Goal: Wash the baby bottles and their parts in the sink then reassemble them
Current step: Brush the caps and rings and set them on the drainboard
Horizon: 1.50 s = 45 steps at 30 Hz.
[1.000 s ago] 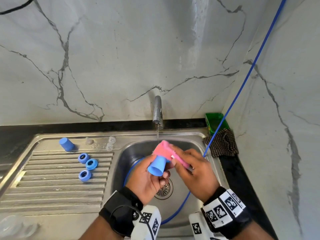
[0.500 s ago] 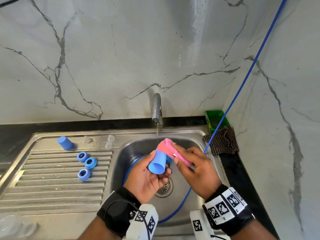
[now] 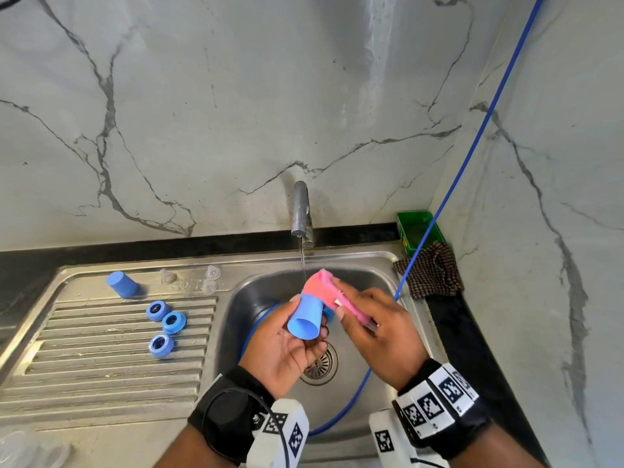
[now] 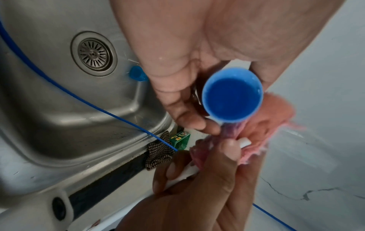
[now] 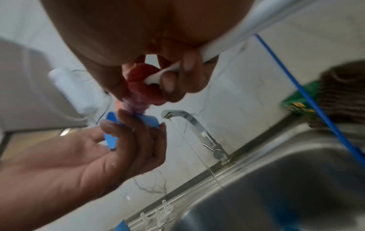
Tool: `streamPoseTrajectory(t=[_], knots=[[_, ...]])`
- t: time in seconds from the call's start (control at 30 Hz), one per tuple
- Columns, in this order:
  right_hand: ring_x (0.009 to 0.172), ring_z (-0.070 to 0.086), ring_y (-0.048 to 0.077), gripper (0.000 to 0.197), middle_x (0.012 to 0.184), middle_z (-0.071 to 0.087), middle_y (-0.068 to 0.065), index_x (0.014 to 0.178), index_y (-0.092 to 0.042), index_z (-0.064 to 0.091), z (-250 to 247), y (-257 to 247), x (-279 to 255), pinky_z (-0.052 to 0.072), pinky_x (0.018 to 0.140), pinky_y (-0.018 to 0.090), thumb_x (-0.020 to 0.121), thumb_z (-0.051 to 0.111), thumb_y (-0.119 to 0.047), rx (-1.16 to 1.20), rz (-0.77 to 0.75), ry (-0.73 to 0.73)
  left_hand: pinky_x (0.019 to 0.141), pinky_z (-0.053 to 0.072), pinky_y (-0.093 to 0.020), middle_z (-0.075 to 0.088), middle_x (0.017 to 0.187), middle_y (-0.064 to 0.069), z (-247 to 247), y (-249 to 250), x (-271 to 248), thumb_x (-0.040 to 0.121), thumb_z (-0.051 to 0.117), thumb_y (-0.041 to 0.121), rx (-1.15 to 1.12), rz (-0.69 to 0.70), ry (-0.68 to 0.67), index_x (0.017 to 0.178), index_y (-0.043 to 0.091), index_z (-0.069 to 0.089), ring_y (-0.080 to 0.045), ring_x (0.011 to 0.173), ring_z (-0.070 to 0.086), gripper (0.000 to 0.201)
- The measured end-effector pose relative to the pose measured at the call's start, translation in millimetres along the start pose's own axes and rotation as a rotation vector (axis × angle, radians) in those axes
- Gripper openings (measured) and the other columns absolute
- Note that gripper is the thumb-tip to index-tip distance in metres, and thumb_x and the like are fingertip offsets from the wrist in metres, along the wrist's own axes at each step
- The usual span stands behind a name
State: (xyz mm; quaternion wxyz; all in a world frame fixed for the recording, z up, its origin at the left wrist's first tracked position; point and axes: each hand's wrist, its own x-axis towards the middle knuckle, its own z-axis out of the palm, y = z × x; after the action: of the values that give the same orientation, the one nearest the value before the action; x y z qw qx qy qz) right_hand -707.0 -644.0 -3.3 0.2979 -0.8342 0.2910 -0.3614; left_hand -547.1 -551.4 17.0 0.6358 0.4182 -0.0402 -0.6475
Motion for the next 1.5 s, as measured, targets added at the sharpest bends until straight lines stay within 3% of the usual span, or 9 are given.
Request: streamPoseTrajectory(t=[0.23,0.33,0.47,0.57,0.77,0.97,1.27,1.43,1.5], knots=[[0.078,0.062,0.009,0.049,0.094,0.055,-0.01,0.142,-0.05,0.05,0.3,2.6,-2.6,0.055,0.071,0.033,0.095,0.06,-0.04,-0.005,-0.001,-0.023,0.046,0.035,-0.027,0.054,0.08,-0.015,-0.4,1.2,0.9,0.096,0.034,0.032,-0.031,-0.03,-0.085,0.104,0.0,0.057,-0.018,0.054,0.046,0.041],[0.08,0.063,0.008,0.048,0.1,0.055,-0.014,0.141,-0.051,0.05,3.5,-1.7,-9.9,0.057,0.07,0.035,0.096,0.06,-0.042,0.006,-0.125,-0.138,0.048,0.036,-0.028,0.057,0.078,-0.017,-1.0,-0.2,3.0,0.09,0.039,0.029,0.038,-0.004,-0.064,0.111,-0.003,0.062,-0.02,0.056,0.049,0.045],[0.076,0.06,0.008,0.047,0.092,0.053,-0.011,0.14,-0.051,0.051,-1.5,6.3,-2.0,0.053,0.07,0.024,0.095,0.06,-0.041,-0.016,0.03,-0.011,0.052,0.041,-0.031,0.058,0.083,-0.017,1.7,-1.5,1.9,0.095,0.042,0.031,0.054,-0.021,-0.067,0.105,-0.002,0.062,-0.022,0.06,0.05,0.04],[0.075,0.058,0.007,0.047,0.096,0.054,-0.012,0.14,-0.046,0.055,3.1,-0.6,-6.3,0.055,0.071,0.027,0.095,0.064,-0.036,0.026,-0.114,-0.128,0.064,0.045,-0.035,0.063,0.093,-0.021,-3.2,-2.8,3.6,0.096,0.044,0.033,0.072,0.007,-0.036,0.119,-0.003,0.063,-0.024,0.07,0.057,0.047],[0.076,0.061,0.009,0.05,0.09,0.054,-0.008,0.141,-0.042,0.055,3.9,9.8,0.8,0.051,0.071,0.022,0.093,0.066,-0.03,0.016,-0.005,-0.062,0.066,0.055,-0.033,0.063,0.091,-0.016,-4.2,-3.1,5.8,0.096,0.051,0.034,0.007,0.01,0.005,0.119,0.001,0.062,-0.024,0.074,0.062,0.042],[0.077,0.062,0.009,0.048,0.092,0.057,-0.01,0.141,-0.043,0.055,5.4,9.0,1.3,0.052,0.072,0.023,0.095,0.064,-0.033,0.007,0.038,-0.044,0.06,0.04,-0.032,0.061,0.094,-0.021,-6.7,0.2,6.4,0.097,0.041,0.033,-0.019,-0.006,-0.015,0.117,0.002,0.063,-0.025,0.069,0.054,0.042],[0.075,0.059,0.007,0.048,0.091,0.054,-0.013,0.141,-0.047,0.052,11.0,4.8,3.4,0.052,0.071,0.024,0.095,0.062,-0.038,0.023,-0.06,-0.137,0.077,0.049,-0.035,0.068,0.103,-0.02,-15.7,-5.0,12.2,0.09,0.051,0.017,0.073,0.098,-0.04,0.117,-0.001,0.064,-0.027,0.089,0.064,0.034],[0.072,0.061,0.008,0.048,0.089,0.061,-0.006,0.134,-0.066,0.044,-0.2,18.2,16.7,0.048,0.067,0.015,0.089,0.051,-0.05,0.003,0.113,0.004,0.085,0.057,-0.03,0.069,0.113,-0.013,-32.6,-8.0,18.5,0.086,0.069,0.009,0.288,0.224,-0.083,0.124,0.003,0.061,-0.02,0.098,0.067,0.039],[0.077,0.062,0.005,0.046,0.089,0.063,-0.005,0.134,-0.056,0.053,-6.3,18.2,19.9,0.044,0.07,0.009,0.089,0.052,-0.048,0.061,0.132,0.018,0.088,0.054,-0.028,0.071,0.117,-0.007,-37.8,-7.6,21.0,0.082,0.07,0.014,0.53,0.332,-0.086,0.13,0.006,0.059,-0.016,0.105,0.066,0.051]])
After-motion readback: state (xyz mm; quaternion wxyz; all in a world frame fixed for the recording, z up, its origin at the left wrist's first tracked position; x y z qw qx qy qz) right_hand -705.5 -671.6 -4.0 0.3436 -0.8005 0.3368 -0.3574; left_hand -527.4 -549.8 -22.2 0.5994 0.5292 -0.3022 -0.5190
